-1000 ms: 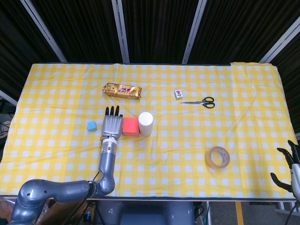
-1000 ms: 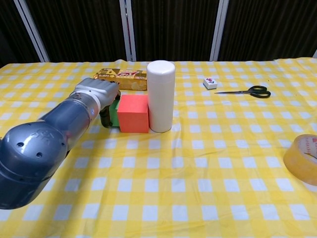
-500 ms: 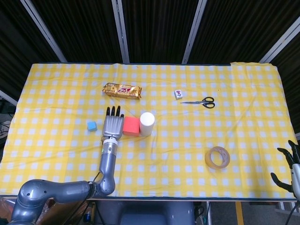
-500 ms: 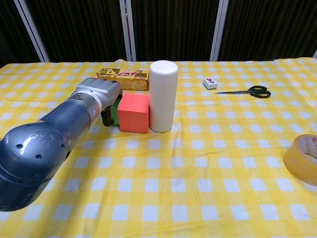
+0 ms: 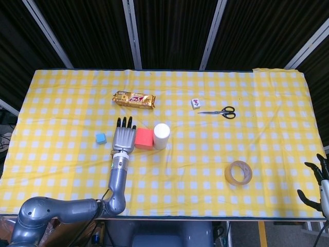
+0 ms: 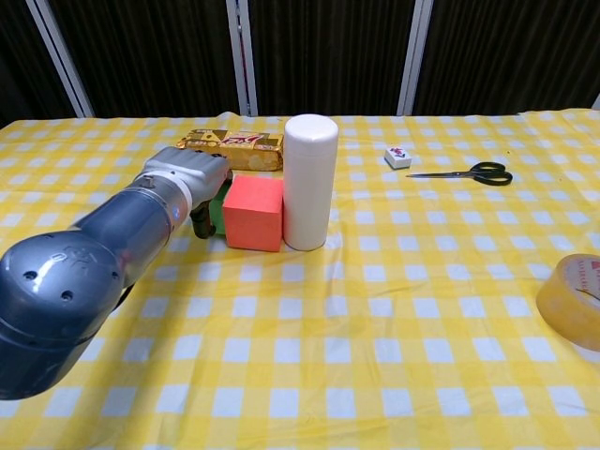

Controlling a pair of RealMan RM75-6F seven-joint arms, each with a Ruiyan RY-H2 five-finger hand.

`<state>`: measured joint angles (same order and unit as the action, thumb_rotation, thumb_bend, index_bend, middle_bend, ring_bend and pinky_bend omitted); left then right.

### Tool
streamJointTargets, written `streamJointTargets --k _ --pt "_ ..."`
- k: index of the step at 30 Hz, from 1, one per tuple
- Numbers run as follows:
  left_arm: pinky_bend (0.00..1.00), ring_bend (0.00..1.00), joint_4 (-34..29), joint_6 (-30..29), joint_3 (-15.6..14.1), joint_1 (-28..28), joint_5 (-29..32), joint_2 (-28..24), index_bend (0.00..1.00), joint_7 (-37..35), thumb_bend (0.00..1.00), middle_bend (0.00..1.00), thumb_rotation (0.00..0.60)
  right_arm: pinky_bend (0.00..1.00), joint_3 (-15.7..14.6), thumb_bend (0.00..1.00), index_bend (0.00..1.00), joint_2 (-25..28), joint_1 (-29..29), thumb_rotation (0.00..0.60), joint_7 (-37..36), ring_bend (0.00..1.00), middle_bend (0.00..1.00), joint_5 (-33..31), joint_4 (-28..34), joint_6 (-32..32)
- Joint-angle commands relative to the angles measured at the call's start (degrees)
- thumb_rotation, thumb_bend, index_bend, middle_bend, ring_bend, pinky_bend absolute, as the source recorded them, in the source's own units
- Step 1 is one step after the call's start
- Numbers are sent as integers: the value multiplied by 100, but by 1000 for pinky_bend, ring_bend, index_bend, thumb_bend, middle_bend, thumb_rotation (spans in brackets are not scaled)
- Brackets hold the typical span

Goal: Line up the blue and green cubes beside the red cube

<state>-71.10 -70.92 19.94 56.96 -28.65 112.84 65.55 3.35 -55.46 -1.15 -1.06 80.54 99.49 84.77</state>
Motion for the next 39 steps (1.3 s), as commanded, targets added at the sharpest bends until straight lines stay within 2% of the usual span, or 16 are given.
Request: streamJointTargets --k 1,4,8,13,32,39 --pt "0 0 1 -1 -5 0 -5 -3 243 6 396 0 600 0 2 317 212 0 -4 600 -5 0 0 -1 -4 8" --pt "0 0 -6 2 -11 -2 7 -11 239 31 318 0 600 0 1 317 212 -2 -4 600 -3 0 0 0 -5 8" --pt "0 0 -6 -11 -57 17 0 -25 235 133 289 0 600 0 -3 317 212 -4 3 600 18 0 0 3 2 -7" --pt "0 0 -61 11 -72 27 69 -59 229 245 203 0 600 0 3 317 211 -1 5 600 10 0 0 -22 -4 -19" --pt "0 0 -196 -10 11 -22 186 -178 228 179 190 0 600 0 13 317 211 -16 15 600 39 0 0 -48 -10 -33" --pt "0 0 -737 -161 -1 -129 120 -579 234 194 190 0 600 0 17 317 211 -3 1 600 -14 0 0 -62 -27 -23"
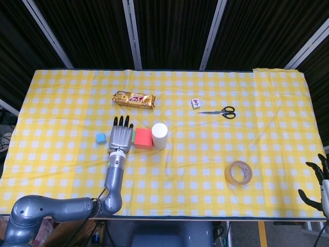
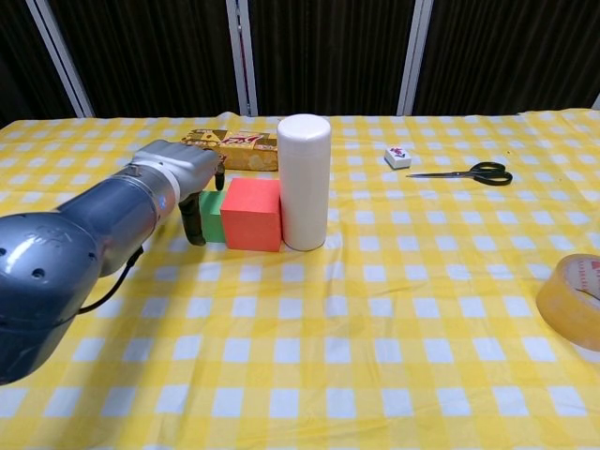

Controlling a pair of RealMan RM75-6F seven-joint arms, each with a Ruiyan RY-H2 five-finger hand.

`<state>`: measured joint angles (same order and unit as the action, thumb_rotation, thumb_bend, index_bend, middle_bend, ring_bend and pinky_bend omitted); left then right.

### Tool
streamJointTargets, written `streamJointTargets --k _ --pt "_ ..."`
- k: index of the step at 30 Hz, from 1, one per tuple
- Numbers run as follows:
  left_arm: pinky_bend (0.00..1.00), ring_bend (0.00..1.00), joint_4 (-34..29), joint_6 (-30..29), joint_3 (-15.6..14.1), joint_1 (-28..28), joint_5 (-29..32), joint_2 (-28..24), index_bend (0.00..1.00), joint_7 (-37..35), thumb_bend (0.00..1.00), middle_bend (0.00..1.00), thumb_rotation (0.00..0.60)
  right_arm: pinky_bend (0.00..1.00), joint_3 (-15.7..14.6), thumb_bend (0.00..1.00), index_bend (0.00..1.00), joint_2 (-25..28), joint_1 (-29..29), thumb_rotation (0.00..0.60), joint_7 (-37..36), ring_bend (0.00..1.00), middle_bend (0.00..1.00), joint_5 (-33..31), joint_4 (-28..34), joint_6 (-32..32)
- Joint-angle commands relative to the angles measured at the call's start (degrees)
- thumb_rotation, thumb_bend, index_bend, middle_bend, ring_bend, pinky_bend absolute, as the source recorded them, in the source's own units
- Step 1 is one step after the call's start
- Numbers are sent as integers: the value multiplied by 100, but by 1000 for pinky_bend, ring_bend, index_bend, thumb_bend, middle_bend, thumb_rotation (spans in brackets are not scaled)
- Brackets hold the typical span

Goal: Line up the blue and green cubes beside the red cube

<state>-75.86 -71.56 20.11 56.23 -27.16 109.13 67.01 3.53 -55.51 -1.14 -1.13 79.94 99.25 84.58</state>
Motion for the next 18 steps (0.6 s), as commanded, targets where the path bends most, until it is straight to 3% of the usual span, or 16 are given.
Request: streamJointTargets --k 1,9,18 --pt "0 0 -381 -152 -27 -77 -42 -304 236 76 190 0 600 0 -3 317 211 3 -1 600 -9 0 0 -1 -4 -7" --pt "0 0 -945 -452 -113 -357 -9 -917 299 53 203 0 600 0 -24 317 212 16 -22 600 10 0 0 21 40 15" --pt "0 0 -964 -623 -387 -688 26 -1167 418 -154 387 0 600 0 -33 317 212 12 -11 600 18 0 0 25 57 -17"
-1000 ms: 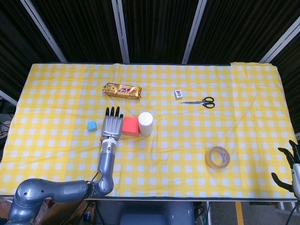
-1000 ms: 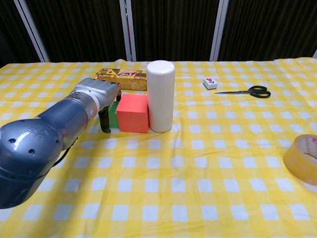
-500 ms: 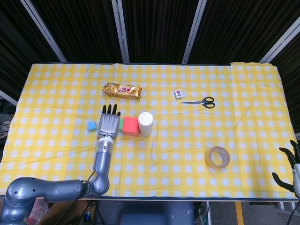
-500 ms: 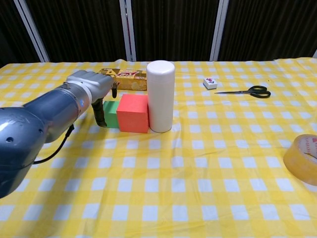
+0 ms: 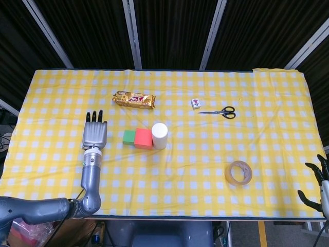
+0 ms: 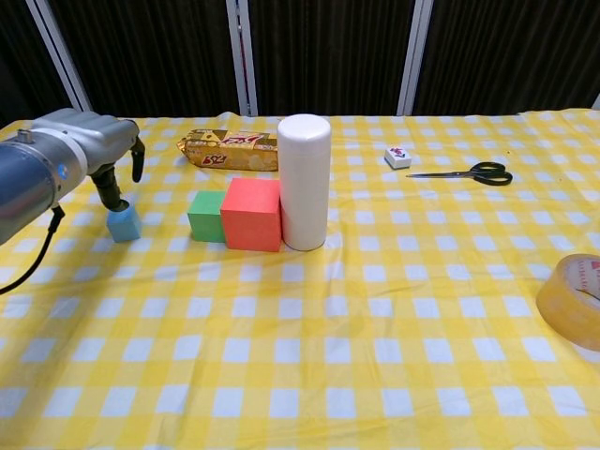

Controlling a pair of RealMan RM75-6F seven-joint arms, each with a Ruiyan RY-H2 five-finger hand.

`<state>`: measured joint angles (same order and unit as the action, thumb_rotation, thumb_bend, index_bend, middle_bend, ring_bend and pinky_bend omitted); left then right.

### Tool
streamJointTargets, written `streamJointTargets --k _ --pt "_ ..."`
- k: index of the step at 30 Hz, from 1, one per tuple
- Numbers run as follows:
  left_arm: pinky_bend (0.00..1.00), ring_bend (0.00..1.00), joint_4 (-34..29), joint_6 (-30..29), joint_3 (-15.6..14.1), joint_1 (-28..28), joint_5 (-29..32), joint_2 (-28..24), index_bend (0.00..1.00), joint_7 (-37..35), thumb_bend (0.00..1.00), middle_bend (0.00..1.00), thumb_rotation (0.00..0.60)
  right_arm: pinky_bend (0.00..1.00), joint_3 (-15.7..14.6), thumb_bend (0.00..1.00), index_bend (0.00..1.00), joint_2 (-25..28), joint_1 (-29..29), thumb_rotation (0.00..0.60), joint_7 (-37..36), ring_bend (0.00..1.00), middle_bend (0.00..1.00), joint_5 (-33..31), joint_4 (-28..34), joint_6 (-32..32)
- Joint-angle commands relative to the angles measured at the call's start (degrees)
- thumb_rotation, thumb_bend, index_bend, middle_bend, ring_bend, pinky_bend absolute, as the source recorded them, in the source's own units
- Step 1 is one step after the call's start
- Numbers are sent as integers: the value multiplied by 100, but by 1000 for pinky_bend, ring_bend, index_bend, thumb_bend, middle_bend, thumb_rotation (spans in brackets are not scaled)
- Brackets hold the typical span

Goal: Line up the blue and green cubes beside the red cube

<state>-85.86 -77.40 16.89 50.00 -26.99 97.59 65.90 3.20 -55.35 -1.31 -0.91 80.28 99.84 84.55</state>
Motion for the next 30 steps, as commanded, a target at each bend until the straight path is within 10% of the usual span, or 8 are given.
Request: streamJointTargets --k 1,30 --pt "0 0 57 -56 -100 -94 32 -7 420 -43 392 0 600 0 0 317 212 -7 10 600 -3 0 0 -16 -7 -25" --pt "0 0 509 -447 -365 -620 -467 153 338 -758 270 0 600 0 -31 317 212 -8 122 600 -180 0 0 -77 -72 -325"
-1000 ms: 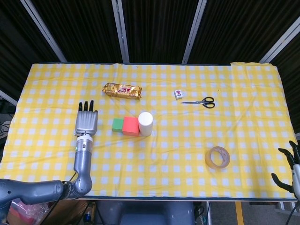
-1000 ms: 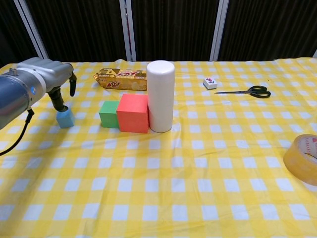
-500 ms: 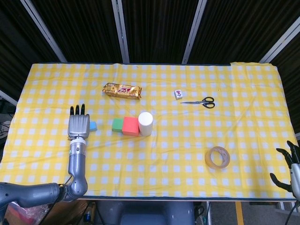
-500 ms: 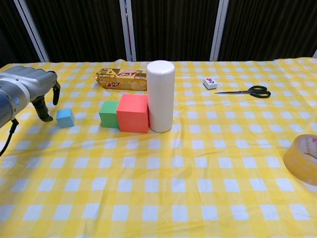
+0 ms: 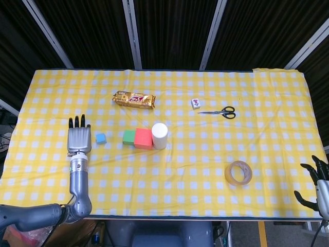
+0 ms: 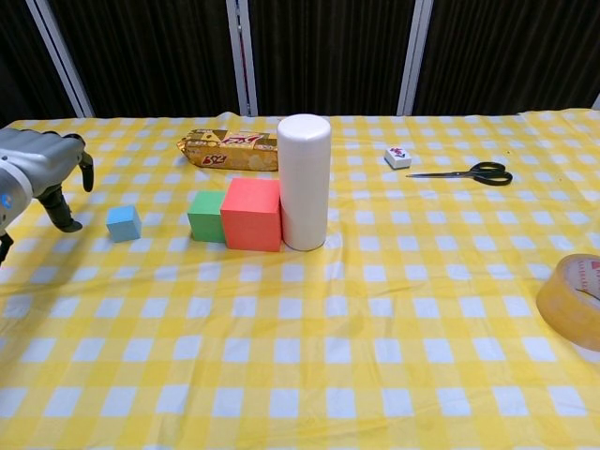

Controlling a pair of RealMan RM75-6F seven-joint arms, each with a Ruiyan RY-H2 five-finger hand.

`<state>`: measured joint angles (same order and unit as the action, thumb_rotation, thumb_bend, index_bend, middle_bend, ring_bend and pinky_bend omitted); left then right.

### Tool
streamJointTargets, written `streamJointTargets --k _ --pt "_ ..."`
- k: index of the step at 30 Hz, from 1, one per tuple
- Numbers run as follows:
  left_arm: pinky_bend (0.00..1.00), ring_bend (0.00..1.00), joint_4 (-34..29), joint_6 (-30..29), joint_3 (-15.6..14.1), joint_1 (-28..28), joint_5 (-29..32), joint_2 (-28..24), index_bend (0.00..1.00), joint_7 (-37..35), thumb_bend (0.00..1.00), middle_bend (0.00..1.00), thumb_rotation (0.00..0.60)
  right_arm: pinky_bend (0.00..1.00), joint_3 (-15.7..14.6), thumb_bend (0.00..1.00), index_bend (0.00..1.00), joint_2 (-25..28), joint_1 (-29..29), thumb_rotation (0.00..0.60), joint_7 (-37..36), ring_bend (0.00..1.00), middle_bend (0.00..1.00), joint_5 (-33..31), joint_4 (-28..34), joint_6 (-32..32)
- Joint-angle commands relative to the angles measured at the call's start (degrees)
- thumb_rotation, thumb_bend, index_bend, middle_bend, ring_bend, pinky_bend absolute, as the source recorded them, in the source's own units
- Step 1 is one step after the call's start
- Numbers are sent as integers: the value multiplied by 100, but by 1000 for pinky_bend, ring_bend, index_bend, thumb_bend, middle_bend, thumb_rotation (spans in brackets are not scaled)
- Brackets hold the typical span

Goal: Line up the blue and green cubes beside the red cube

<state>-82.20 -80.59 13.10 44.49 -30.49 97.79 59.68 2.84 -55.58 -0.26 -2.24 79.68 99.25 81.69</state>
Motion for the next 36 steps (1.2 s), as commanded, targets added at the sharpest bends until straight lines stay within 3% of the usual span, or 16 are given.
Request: streamJointTargets --k 1,14,36 --pt "0 0 201 -168 27 -82 -152 190 338 -172 270 0 600 0 4 317 211 19 27 600 -72 0 0 -27 -27 -69" --pt "0 0 805 -273 229 -98 -342 853 355 -295 276 0 600 0 -42 318 212 21 86 600 2 0 0 14 15 -177" --pt "0 0 1138 -193 656 -140 -433 1136 360 -360 276 0 600 0 -64 318 211 39 105 600 6 0 0 -12 32 -219"
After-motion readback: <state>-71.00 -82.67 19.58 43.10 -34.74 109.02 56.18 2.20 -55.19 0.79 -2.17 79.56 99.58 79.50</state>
